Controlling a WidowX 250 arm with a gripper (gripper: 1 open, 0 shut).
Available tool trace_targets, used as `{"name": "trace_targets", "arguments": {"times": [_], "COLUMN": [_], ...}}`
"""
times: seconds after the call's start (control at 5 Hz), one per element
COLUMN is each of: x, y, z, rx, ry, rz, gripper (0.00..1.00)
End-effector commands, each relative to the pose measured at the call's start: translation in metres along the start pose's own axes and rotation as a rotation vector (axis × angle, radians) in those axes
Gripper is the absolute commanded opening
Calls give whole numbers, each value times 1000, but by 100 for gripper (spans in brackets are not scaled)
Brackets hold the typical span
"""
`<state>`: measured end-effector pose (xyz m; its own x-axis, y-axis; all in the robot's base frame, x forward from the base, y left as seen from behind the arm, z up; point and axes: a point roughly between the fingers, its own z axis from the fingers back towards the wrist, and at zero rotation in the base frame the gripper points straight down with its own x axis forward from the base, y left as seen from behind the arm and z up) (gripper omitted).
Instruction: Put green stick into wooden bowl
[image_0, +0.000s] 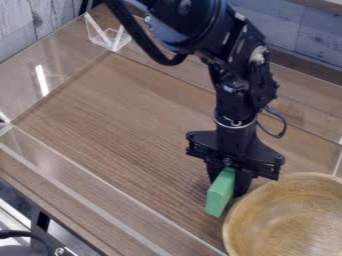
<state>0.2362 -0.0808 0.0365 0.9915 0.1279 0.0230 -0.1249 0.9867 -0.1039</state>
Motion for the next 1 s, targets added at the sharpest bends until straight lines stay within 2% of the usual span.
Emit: {"name": "trace_targets", "arguments": {"times": [0.0,0.8], "x": [5,1], "y": [-2,-6], "z": [12,13], "rx": [-23,-36], "ry": [-45,-38], "rz": [-2,-28], "gripper": [0,0]}}
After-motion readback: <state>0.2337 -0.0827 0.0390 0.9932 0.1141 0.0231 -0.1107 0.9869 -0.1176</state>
